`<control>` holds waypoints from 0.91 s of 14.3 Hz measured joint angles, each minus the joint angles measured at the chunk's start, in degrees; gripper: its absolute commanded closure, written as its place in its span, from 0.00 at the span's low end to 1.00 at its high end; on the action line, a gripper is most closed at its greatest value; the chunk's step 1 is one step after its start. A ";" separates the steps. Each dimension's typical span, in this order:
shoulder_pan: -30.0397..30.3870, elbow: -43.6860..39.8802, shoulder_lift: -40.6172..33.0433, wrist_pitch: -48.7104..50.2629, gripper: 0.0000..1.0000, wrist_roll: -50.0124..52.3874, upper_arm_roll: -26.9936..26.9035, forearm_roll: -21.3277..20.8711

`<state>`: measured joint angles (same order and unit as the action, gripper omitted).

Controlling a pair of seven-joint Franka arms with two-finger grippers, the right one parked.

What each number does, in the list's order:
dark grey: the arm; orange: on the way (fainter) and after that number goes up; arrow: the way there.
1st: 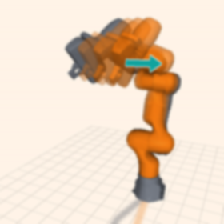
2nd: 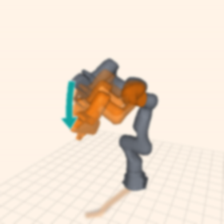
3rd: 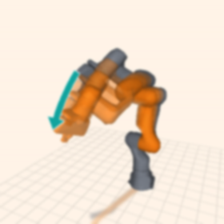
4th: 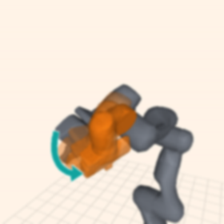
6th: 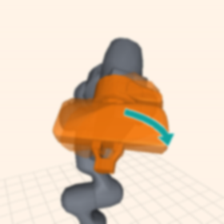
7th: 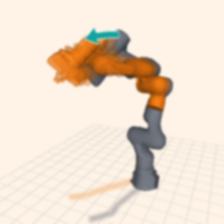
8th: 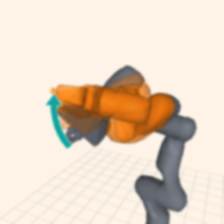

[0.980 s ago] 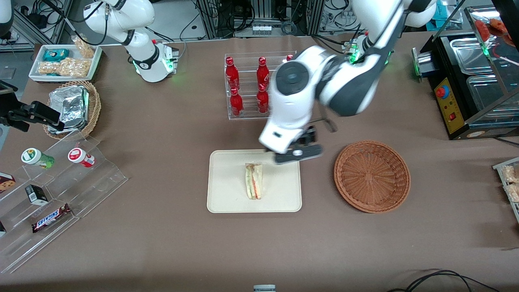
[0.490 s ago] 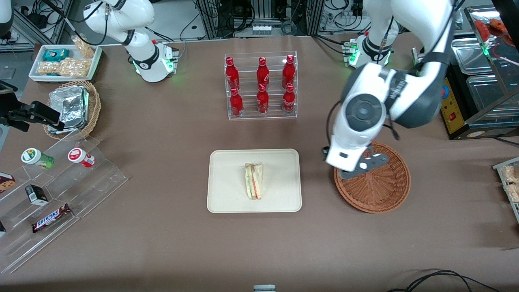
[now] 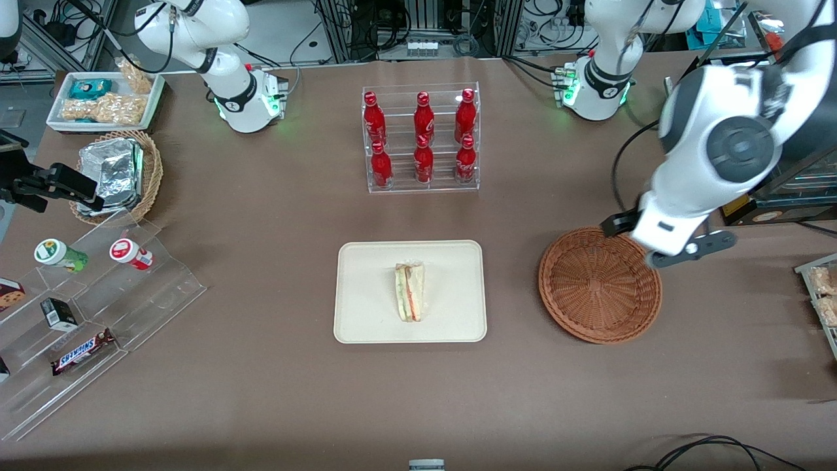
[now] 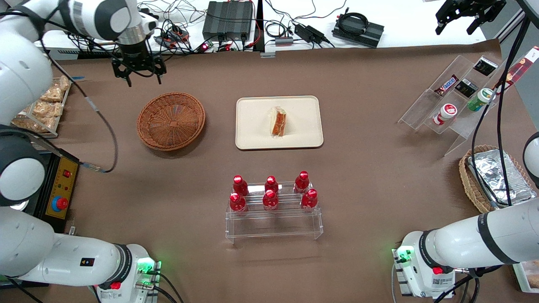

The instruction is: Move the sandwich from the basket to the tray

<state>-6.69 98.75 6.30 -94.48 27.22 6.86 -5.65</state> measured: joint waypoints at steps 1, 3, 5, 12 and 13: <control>0.86 0.57 -1.24 0.56 0.00 -3.15 0.00 0.29; 1.95 0.98 -3.37 2.05 0.00 -10.52 -0.09 1.16; 3.03 0.99 -5.62 2.81 0.00 -18.70 -0.97 2.97; 7.60 -0.46 -9.50 1.35 0.00 -28.28 -2.41 4.41; 7.60 -0.64 -9.49 0.58 0.00 -28.28 -2.66 4.41</control>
